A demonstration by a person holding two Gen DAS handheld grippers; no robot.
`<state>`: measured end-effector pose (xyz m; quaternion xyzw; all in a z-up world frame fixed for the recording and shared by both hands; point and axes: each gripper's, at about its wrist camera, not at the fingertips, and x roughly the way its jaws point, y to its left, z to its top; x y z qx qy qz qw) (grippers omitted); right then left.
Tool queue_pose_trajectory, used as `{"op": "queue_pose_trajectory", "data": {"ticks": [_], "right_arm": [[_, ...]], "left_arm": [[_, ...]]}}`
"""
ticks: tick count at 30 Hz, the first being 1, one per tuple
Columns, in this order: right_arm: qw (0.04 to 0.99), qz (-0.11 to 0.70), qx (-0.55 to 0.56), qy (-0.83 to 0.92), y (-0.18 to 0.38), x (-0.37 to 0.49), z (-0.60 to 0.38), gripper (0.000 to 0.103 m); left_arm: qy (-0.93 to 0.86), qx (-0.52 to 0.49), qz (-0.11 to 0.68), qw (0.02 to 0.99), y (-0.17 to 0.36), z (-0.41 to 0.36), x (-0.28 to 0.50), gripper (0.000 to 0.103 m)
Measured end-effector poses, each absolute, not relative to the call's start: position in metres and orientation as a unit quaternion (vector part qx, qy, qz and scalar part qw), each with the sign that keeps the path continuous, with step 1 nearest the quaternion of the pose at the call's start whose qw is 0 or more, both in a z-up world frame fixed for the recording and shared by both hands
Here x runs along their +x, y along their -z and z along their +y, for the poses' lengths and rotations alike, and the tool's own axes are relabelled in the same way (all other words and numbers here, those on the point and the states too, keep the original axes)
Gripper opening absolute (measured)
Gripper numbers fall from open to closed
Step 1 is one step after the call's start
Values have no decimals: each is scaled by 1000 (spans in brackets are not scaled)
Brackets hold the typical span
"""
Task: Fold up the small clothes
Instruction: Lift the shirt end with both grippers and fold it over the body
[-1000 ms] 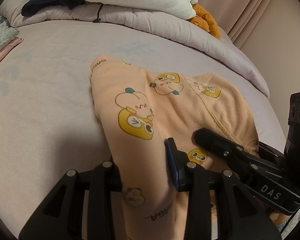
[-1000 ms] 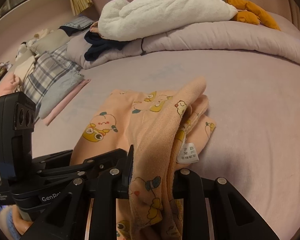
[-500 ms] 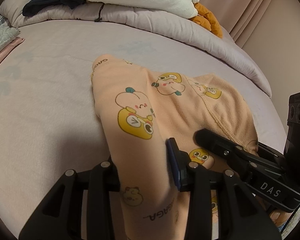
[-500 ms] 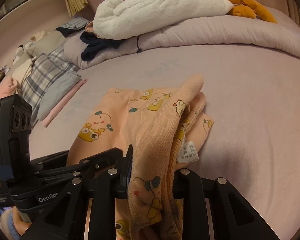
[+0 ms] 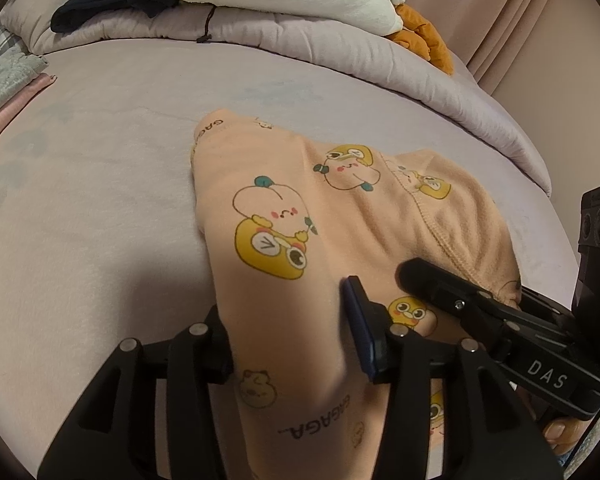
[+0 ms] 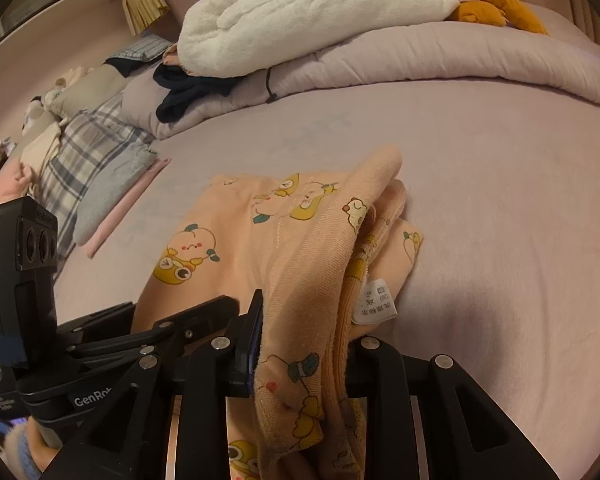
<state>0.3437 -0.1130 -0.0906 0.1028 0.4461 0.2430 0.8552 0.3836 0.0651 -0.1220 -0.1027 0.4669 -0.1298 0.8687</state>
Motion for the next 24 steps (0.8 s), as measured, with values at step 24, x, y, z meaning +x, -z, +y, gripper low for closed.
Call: {"op": "queue_pose_trajectory", "data": {"ticks": [24], "right_arm": [[847,464,114,-232,97,343,-120,36]], "left_arm": [[108,-96,474,869,123,67,386,67]]}}
